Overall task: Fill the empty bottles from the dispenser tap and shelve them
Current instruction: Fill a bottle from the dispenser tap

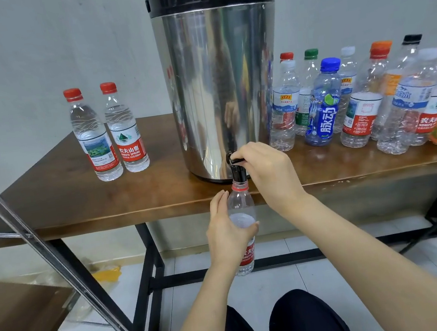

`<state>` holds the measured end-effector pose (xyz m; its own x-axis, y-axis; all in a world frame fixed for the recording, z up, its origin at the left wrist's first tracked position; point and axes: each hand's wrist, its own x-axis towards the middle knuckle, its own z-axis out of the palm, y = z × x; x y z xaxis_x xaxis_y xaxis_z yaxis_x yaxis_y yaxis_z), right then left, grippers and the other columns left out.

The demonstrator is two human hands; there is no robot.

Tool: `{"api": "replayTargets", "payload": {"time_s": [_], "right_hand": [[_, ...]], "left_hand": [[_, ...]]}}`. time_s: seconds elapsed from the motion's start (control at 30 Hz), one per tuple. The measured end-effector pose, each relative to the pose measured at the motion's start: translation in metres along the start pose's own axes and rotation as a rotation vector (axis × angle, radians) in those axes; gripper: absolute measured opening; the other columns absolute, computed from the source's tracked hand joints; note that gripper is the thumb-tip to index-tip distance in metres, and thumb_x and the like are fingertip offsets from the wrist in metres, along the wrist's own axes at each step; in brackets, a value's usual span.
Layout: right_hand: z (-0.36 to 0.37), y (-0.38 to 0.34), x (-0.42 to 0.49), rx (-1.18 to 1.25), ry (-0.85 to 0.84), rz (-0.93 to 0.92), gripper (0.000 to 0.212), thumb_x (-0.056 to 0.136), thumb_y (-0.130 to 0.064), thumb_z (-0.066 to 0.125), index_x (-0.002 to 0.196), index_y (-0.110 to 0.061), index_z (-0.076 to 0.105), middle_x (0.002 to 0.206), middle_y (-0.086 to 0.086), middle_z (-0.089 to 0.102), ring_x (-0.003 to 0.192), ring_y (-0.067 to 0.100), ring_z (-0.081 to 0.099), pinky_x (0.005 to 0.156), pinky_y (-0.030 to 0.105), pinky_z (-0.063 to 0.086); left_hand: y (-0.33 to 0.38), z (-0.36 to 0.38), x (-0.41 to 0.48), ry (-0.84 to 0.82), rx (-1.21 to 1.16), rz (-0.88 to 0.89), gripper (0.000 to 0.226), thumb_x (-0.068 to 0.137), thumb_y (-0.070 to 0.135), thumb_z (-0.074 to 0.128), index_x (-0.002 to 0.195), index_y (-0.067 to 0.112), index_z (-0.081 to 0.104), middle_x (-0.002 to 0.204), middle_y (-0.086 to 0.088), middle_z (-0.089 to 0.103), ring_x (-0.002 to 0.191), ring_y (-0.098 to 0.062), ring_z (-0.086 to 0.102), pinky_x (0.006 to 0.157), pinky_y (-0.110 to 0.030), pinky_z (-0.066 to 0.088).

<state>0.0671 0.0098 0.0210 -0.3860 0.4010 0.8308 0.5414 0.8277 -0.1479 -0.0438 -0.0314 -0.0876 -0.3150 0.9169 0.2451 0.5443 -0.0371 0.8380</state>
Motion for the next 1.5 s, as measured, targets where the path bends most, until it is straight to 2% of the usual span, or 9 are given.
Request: {"api": "replayTargets", "payload": {"time_s": [0.2,0.33,0.47,0.63,0.73,0.87,1.13,1.3,1.5], "right_hand": [[0.008,0.01,-0.015,-0.075,-0.004,-0.1,0.013,0.087,-0.005,0.054,0.088,0.0,0.066,0.084,0.012,0.064,0.077,0.028,0.062,0.062,0.041,0.056],[0.012,0.006,-0.022,-0.019,0.075,-0.024,0.03,0.089,-0.033,0.065,0.087,-0.003,0.067,0.089,0.006,0.066,0.083,0.021,0.063,0.065,0.034,0.055],[0.015,-0.007,-0.025,-0.005,0.134,0.217,0.038,0.085,-0.052,0.065,0.083,-0.014,0.067,0.1,-0.005,0.057,0.09,0.011,0.055,0.054,0.025,0.049],[0.021,-0.012,-0.031,0.102,0.213,0.359,0.019,0.083,-0.036,0.074,0.086,-0.018,0.071,0.101,-0.009,0.064,0.1,0.01,0.059,0.067,0.024,0.05],[0.013,0.002,-0.032,0.209,0.18,0.345,0.018,0.086,-0.037,0.067,0.089,-0.019,0.071,0.104,-0.011,0.069,0.102,0.011,0.058,0.08,0.022,0.046],[0.008,0.017,-0.033,0.32,0.11,0.387,0.016,0.088,-0.033,0.065,0.094,-0.019,0.069,0.109,-0.014,0.069,0.105,0.006,0.053,0.081,0.016,0.041],[0.018,0.012,-0.037,0.436,0.182,0.468,0.018,0.088,-0.034,0.063,0.093,-0.018,0.067,0.111,-0.022,0.065,0.108,0.007,0.055,0.086,0.012,0.04],[0.019,0.013,-0.037,0.47,0.181,0.472,0.019,0.088,-0.035,0.062,0.095,-0.017,0.067,0.112,-0.02,0.066,0.106,0.001,0.055,0.085,0.01,0.04],[0.019,0.012,-0.037,0.493,0.176,0.476,0.019,0.087,-0.036,0.062,0.095,-0.019,0.067,0.112,-0.019,0.066,0.105,0.006,0.056,0.084,0.01,0.04]], "left_hand": [[0.001,0.001,-0.001,0.006,-0.023,0.0,0.094,0.072,0.028,0.086,0.151,0.021,0.034,0.152,0.022,0.029,0.127,-0.002,0.043,0.098,-0.019,0.035],[0.001,0.003,-0.002,0.021,-0.043,-0.002,0.094,0.07,0.027,0.086,0.15,0.025,0.036,0.15,0.024,0.031,0.126,-0.003,0.046,0.097,-0.022,0.038],[-0.002,0.006,-0.002,0.036,-0.037,0.012,0.093,0.067,0.032,0.087,0.147,0.03,0.038,0.147,0.026,0.033,0.125,-0.003,0.049,0.1,-0.033,0.048],[-0.005,0.008,0.0,0.052,-0.043,0.013,0.093,0.067,0.037,0.087,0.147,0.03,0.039,0.149,0.026,0.032,0.126,0.0,0.047,0.099,-0.025,0.043],[-0.006,0.007,0.0,0.044,-0.043,0.01,0.093,0.07,0.032,0.086,0.149,0.027,0.037,0.15,0.027,0.03,0.126,0.003,0.043,0.099,-0.02,0.036],[-0.006,0.008,0.0,0.051,-0.02,0.036,0.092,0.072,0.032,0.085,0.149,0.024,0.037,0.151,0.023,0.03,0.125,0.005,0.038,0.098,-0.019,0.033],[-0.005,0.008,-0.001,0.063,-0.018,0.038,0.093,0.07,0.031,0.087,0.149,0.023,0.038,0.151,0.021,0.031,0.125,0.005,0.038,0.097,-0.017,0.032],[-0.005,0.008,-0.001,0.063,-0.014,0.032,0.094,0.069,0.032,0.087,0.149,0.024,0.037,0.151,0.02,0.031,0.127,0.004,0.037,0.097,-0.016,0.031],[-0.005,0.01,-0.001,0.067,-0.017,0.028,0.094,0.07,0.032,0.087,0.149,0.024,0.037,0.151,0.02,0.031,0.128,0.004,0.037,0.098,-0.017,0.031]]}}
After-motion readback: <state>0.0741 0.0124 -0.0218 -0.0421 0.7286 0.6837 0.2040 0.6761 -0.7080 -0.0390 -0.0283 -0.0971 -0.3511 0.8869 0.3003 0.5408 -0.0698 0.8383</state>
